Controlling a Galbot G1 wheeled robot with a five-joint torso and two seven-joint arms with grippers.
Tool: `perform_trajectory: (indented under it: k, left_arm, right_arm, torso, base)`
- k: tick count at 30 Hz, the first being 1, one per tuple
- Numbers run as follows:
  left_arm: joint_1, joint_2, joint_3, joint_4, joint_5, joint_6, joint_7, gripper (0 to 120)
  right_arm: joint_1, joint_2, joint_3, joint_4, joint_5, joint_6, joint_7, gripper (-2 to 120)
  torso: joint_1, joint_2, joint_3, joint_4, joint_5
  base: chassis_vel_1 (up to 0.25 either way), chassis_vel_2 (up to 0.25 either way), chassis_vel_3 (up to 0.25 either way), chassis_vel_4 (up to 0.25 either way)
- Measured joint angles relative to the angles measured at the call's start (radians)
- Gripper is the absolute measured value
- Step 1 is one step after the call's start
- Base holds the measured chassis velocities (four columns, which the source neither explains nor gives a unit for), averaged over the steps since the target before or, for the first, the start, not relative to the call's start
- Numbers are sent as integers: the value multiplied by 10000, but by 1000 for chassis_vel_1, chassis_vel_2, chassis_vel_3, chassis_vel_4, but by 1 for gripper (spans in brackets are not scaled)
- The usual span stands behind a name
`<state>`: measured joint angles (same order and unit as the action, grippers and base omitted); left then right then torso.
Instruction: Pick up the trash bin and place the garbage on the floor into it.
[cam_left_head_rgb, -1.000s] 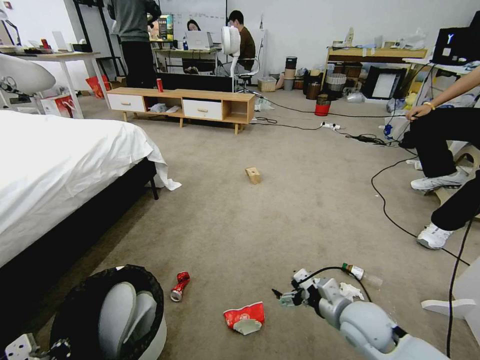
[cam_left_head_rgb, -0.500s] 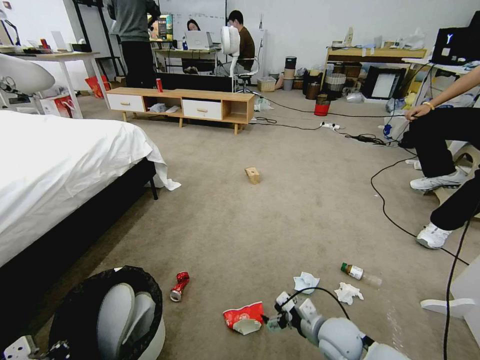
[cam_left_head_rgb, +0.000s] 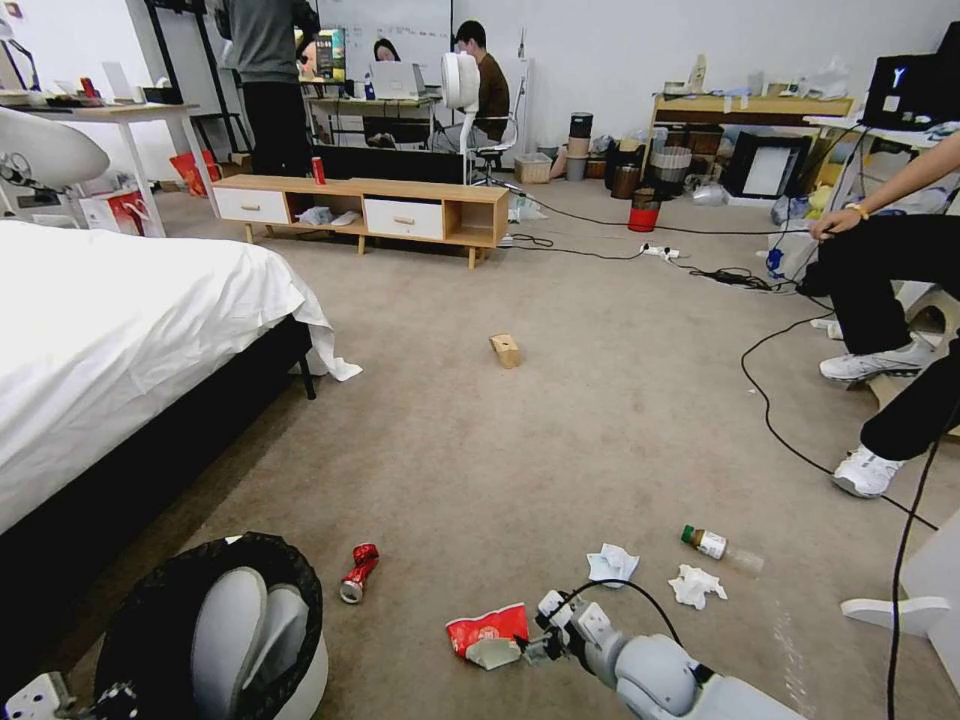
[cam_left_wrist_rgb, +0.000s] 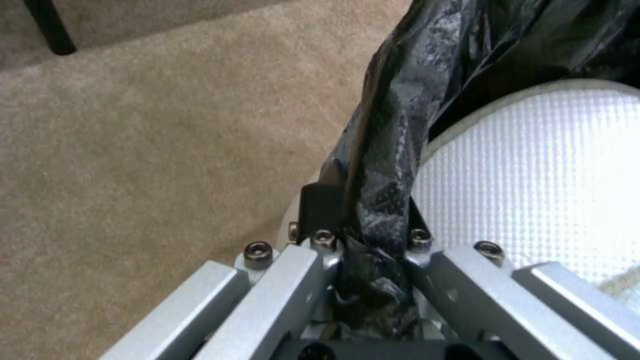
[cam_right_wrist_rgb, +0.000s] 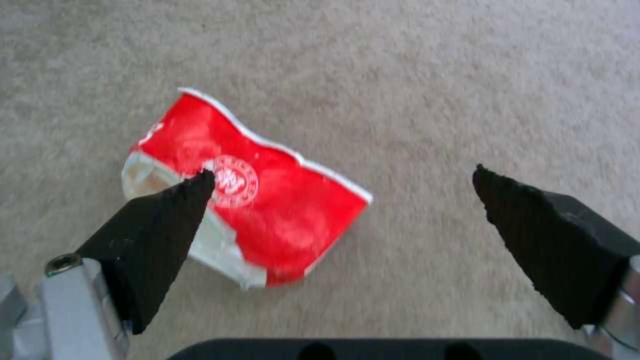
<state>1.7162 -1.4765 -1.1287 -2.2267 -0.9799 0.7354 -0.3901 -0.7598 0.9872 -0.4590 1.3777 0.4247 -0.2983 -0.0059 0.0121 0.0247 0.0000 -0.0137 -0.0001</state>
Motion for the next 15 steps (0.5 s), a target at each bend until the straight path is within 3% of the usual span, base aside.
perform_trajectory:
  k: [15]
  left_arm:
    - [179, -24, -391, -207, -126, 0, 40, 2]
  right_arm:
    - [816, 1237, -1162, -1379, -122, 314, -86, 98]
  torso:
    - [0, 0, 0, -1, 0]
  base:
    - [0, 0, 0, 0]
